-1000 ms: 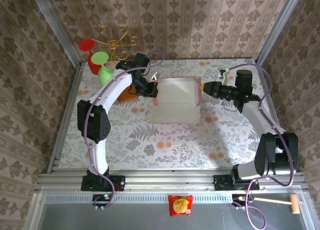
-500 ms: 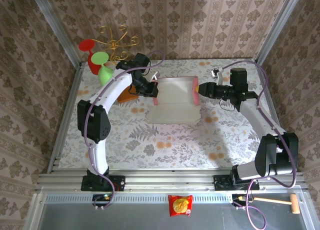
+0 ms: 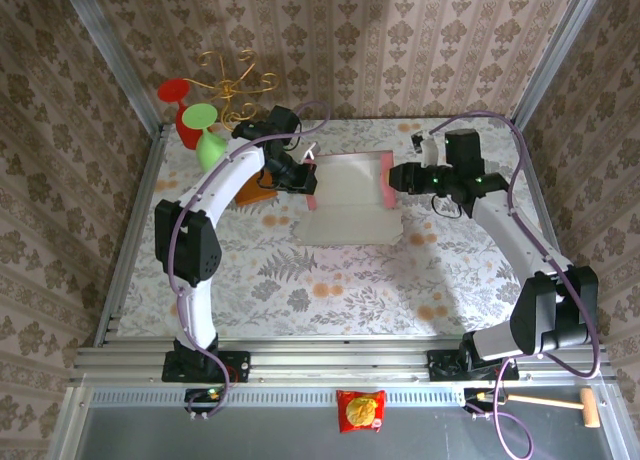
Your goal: Fold the paper box
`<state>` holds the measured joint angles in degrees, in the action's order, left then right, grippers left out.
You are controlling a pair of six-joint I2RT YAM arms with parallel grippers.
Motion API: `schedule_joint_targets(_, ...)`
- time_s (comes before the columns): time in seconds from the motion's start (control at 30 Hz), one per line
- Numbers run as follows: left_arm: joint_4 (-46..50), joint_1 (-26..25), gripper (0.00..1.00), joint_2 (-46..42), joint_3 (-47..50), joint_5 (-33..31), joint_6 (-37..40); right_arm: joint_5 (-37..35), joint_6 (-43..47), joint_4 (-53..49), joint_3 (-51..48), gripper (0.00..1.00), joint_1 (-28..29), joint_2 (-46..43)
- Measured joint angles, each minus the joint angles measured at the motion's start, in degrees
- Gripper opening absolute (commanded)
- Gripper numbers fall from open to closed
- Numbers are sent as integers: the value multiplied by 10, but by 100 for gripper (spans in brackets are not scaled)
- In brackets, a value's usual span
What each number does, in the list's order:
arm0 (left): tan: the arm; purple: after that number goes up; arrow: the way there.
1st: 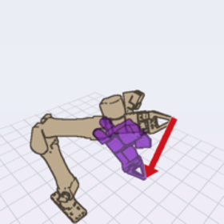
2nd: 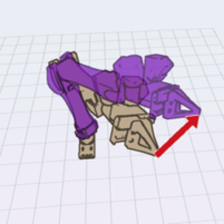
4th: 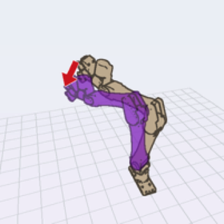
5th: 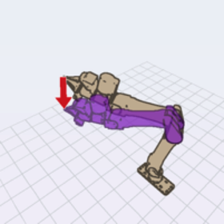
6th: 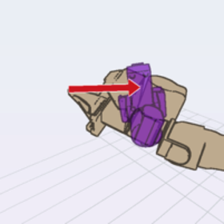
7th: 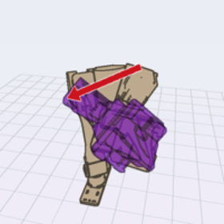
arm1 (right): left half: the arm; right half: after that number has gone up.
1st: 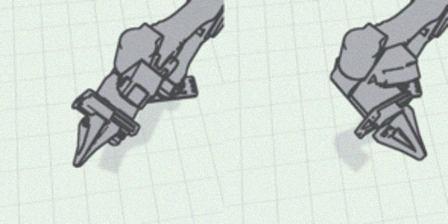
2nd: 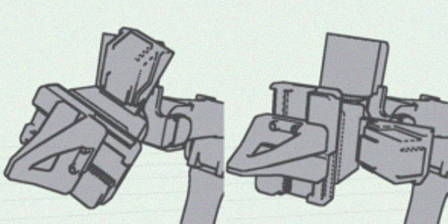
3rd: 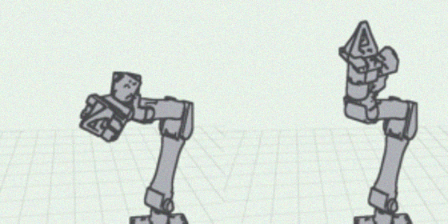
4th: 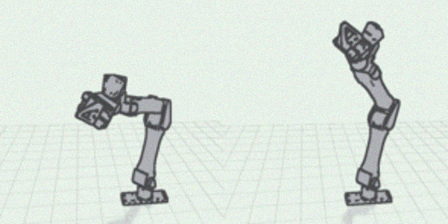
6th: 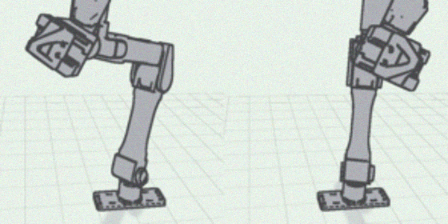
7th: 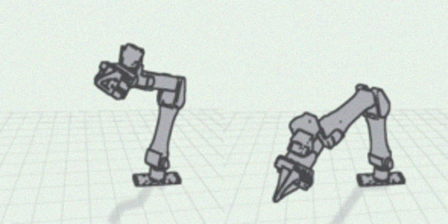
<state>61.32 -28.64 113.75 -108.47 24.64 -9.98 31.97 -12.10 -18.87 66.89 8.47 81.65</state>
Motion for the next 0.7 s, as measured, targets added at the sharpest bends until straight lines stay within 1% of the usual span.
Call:
schedule_joint_targets(0.2,0,-2,0,0,0,0,0,-83,20,-25,22,29,27,12)
schedule_joint_targets(0.3,0,-2,0,0,-1,-2,0,-115,29,-33,33,24,38,20)
schedule_joint_targets(0.4,1,-2,0,0,-2,-4,0,-146,33,-40,39,16,47,25)
schedule_joint_targets(0.53,5,-2,0,0,-5,-6,0,-194,38,-47,48,2,58,35)
schedule_joint_targets(0.57,6,-2,0,0,-5,-6,0,-207,40,-50,50,0,62,36)
schedule_joint_targets(0.7,12,-2,0,0,-5,-6,0,-261,40,-59,54,0,87,37)
